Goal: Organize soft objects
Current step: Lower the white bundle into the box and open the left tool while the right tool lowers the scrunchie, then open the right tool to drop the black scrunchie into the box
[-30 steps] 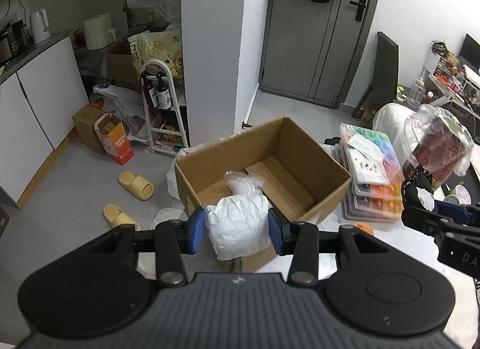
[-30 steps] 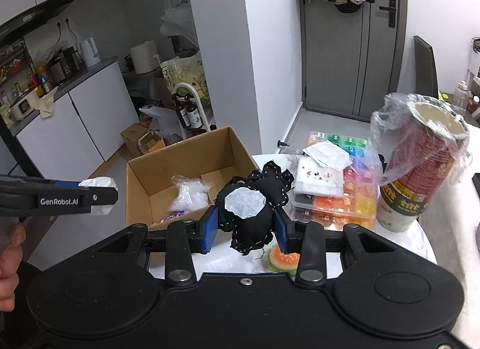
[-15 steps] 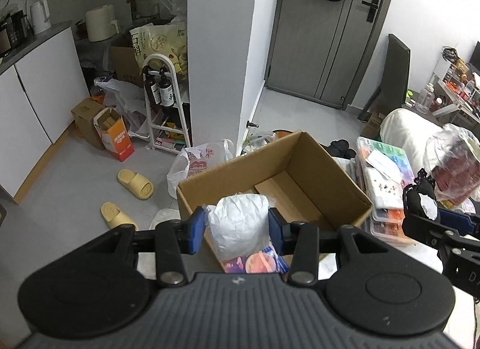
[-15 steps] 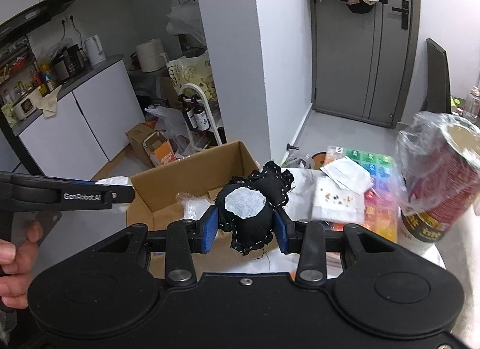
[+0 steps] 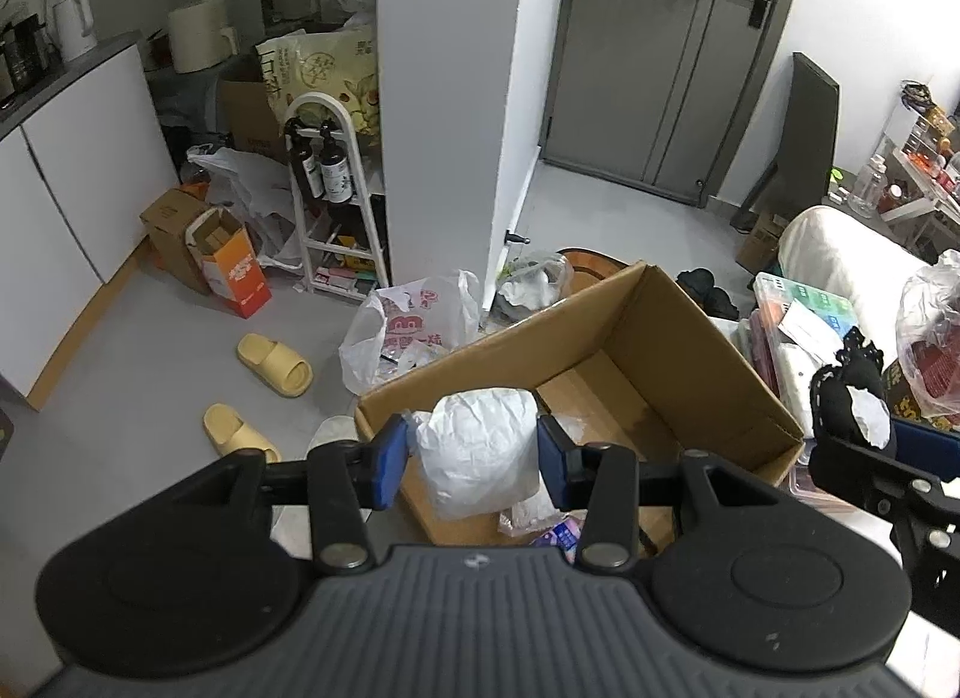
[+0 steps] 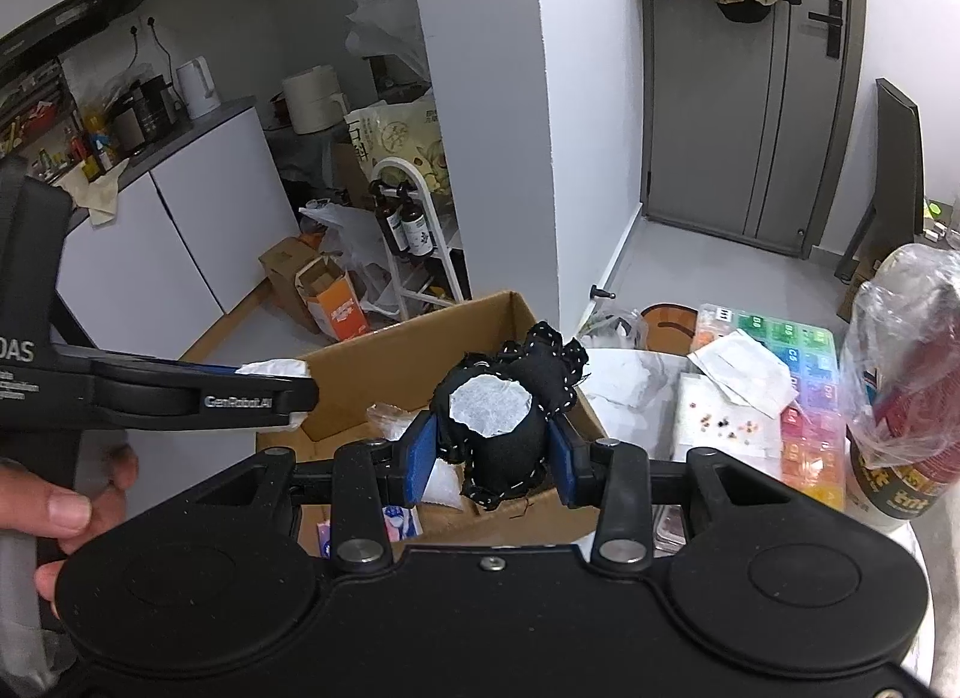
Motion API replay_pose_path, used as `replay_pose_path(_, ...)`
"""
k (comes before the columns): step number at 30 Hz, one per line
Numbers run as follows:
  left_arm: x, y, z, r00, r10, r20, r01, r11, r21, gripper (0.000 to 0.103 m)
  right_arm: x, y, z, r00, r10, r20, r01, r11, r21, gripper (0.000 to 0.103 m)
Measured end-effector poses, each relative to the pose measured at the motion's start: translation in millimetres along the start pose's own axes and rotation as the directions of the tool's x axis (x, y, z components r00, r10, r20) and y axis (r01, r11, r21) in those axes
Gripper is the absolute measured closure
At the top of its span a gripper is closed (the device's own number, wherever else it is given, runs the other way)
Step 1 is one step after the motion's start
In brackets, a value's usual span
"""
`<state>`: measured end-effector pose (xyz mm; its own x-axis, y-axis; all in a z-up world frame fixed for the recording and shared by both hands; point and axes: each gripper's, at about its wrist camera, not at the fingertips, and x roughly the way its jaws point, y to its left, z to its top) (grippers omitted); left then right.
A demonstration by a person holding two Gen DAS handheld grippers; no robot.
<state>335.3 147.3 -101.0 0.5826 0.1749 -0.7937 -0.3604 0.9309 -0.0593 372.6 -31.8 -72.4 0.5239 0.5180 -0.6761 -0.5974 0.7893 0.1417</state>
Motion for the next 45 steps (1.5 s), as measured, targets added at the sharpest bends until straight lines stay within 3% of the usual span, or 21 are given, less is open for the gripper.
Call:
replay_pose_path(4,6.6,2.7,0.9,1.000,-0.001,-0.029,0.001,1.000,-0.015,0.056,3.2,2.3,0.5,1.000,0.003,-0.004,-0.003,1.000,-0.007,0.064)
replay_pose_path(8,3.8,5.3,-2.1,1.000,0.023,-0.021,-0.023,1.000,-0.009,0.045,9.6,6.4,0.6,1.000,0.009,-0.017,-0.010,1.000,-0.020,0.064)
replay_pose_path(24,-22.2,27.2,-10.2,1.000,0.019,-0.021,-0.020,0.996,-0.090,0.044,37.6,19.1,7.9,0.995,0.046,-0.084,-0.047,0.999,-0.007,0.063)
replay_pose_path(25,-25.3,29.6,-11.2,1.000,0.019,-0.019,-0.021,0.995,-0.100,0.044,38.1,21.2,9.5,0.996,0.051,-0.076,-0.052,0.999,-0.011,0.061)
replay_pose_path(29,-36.7,39.3,-13.5,0.999,0.040,-0.006,-0.040,0.991,-0.129,0.044,29.9,28.0,14.9,0.999,0.020,-0.031,-0.021,0.999,-0.040,0.027)
replay_pose_path(31,-42.0,41.9,-14.1,0.999,0.043,-0.004,-0.043,0.990,-0.134,0.043,23.2,27.2,15.2,1.000,0.015,-0.019,-0.015,0.999,-0.035,0.024)
replay_pose_path(34,-50.5,42.6,-15.5,0.999,0.051,0.007,-0.050,0.989,-0.138,0.034,14.3,26.6,14.0,0.999,0.024,-0.029,-0.025,0.999,-0.030,0.022)
replay_pose_path(39,-63.5,39.4,-20.1,0.998,0.056,0.019,-0.053,0.990,-0.134,0.023,-2.5,27.5,9.7,1.000,0.009,-0.016,-0.009,1.000,-0.023,0.008)
replay_pose_path(45,-78.7,33.8,-26.3,0.997,0.071,0.010,-0.069,0.992,-0.108,0.013,-20.2,24.7,3.0,1.000,0.012,-0.016,-0.012,1.000,0.009,0.001)
